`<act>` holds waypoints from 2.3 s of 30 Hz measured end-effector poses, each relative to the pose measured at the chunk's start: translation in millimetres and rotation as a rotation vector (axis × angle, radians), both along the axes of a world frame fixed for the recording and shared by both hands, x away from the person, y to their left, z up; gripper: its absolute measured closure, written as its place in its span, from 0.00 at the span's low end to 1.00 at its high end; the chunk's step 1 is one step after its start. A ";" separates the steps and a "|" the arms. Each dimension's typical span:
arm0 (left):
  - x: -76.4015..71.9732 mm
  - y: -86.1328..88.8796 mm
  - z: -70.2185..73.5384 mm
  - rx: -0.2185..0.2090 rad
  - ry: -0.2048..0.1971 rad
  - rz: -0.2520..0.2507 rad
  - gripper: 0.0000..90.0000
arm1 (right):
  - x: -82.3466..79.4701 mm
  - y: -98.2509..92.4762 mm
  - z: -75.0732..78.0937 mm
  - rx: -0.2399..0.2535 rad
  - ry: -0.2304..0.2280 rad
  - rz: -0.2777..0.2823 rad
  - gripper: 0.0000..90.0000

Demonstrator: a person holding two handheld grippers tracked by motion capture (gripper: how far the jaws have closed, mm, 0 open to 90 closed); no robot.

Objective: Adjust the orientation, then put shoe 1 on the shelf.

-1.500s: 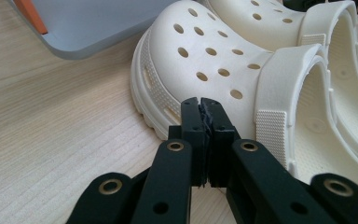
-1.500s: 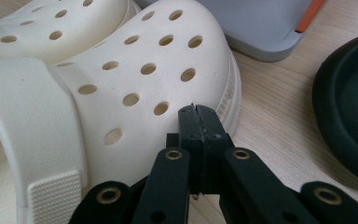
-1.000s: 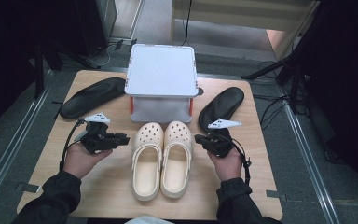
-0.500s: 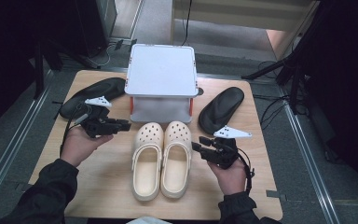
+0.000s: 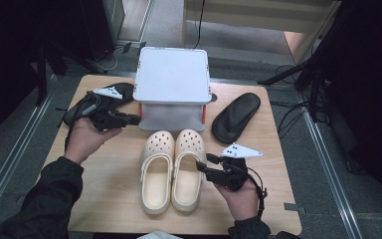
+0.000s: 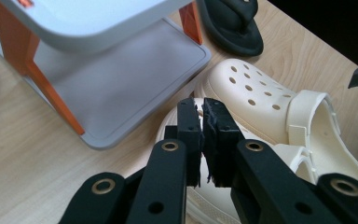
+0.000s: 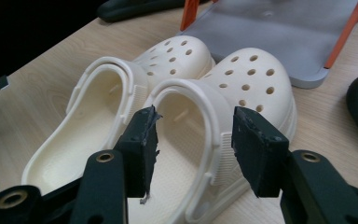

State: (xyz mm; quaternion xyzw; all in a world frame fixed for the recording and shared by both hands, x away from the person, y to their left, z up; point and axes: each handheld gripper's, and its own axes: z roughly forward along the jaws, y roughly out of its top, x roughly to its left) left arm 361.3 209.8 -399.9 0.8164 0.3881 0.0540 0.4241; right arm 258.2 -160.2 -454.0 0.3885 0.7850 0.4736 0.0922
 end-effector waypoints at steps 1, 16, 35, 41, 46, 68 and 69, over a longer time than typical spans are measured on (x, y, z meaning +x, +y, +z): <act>2.0 -0.2 1.7 -0.001 -0.002 -0.001 0.97 | -2.0 1.8 -0.3 0.015 0.006 -0.003 0.57; 39.8 -1.2 32.3 0.000 -0.036 0.010 1.00 | -16.2 29.2 -5.5 -0.010 0.023 0.012 0.58; 72.9 -16.9 29.9 0.073 -0.046 -0.006 1.00 | -19.7 62.2 -19.4 -0.036 0.013 -0.013 0.55; 74.7 -22.2 27.2 0.087 -0.050 -0.016 1.00 | -14.8 69.1 -26.6 -0.049 0.040 -0.047 0.51; 76.7 -24.6 24.1 0.091 -0.043 -0.020 1.00 | -10.7 76.8 -33.8 -0.057 0.060 -0.085 0.44; 76.0 -21.3 21.7 0.086 -0.057 -0.012 1.00 | 6.8 106.6 -50.8 -0.087 0.119 -0.180 0.44; 76.0 -21.3 21.7 0.085 -0.057 -0.013 1.00 | 6.6 106.3 -50.6 -0.088 0.116 -0.187 0.45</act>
